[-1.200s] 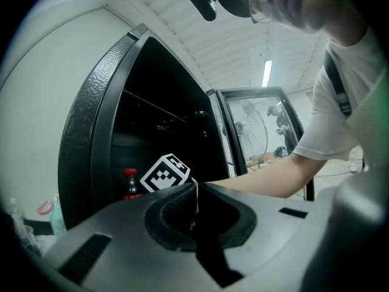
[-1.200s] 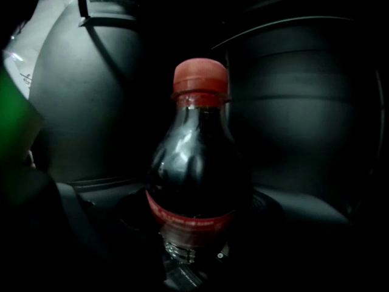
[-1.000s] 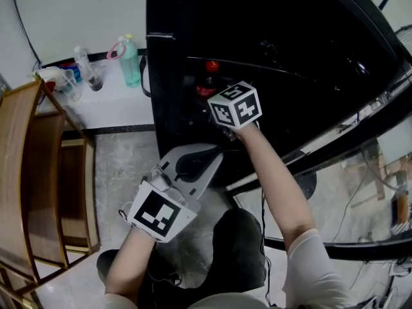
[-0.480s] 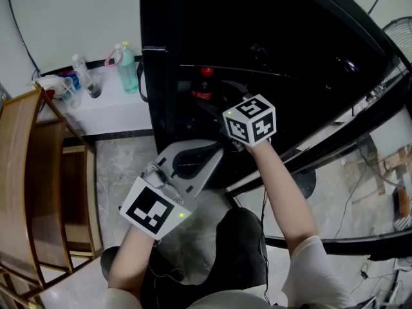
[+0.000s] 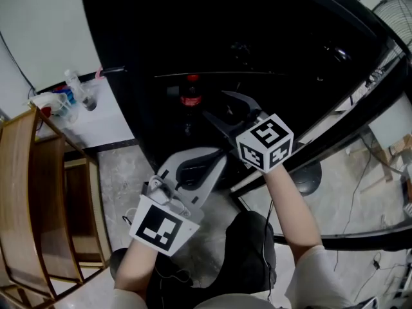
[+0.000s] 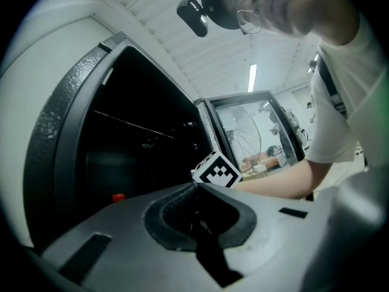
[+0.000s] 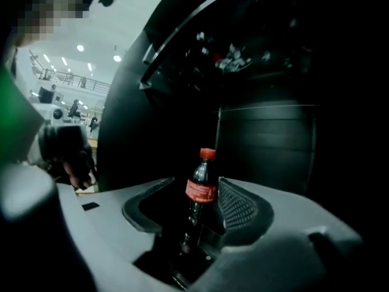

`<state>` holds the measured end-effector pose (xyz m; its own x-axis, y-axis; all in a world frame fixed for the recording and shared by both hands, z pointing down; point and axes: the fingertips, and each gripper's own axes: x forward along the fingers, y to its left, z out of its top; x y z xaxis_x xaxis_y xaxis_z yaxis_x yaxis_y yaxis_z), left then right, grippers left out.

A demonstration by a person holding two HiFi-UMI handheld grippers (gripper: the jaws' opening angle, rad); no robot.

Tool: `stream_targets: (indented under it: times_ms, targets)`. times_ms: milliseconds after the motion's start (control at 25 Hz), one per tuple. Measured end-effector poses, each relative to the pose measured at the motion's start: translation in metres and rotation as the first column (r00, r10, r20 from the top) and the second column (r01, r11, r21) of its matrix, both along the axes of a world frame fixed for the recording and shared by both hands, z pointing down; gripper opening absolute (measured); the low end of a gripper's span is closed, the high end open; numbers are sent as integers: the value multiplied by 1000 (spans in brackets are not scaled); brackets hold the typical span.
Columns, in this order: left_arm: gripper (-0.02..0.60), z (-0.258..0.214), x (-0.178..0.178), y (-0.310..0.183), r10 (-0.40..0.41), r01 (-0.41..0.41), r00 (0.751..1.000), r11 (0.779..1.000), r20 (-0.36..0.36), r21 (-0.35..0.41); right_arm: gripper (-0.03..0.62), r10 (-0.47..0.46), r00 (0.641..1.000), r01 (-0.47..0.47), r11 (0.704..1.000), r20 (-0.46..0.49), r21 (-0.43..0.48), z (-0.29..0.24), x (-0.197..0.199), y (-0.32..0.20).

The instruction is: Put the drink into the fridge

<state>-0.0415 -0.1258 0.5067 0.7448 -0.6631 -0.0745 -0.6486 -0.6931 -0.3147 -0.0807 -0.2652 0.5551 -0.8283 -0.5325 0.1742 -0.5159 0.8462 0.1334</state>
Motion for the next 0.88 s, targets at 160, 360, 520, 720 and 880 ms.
stream_targets:
  times_ms: [160,360,520,720,880]
  targets:
    - [9,10,12,-1,31,-31,999,999,-9,21,194,45,998,-44,999,49,-18,12,28,18]
    - [9,33,24,-12,59,-59,998,998,21,-6,94,110,991,-115,991,80,62,20,53,25]
    - [9,50,29,-18,64,-64,997,998,37,-10,17,122,989,-132,984,85,120,12,64,35]
    - [9,60,33,-29,20,-21,1000,994,-11,-108,-5,70,989,-79,994,128,70,-5,81,52]
    - [9,30,46,-22,-15,15,1000,987,0,-162,-6,37,988,-45,998,148,49,-41,87,81]
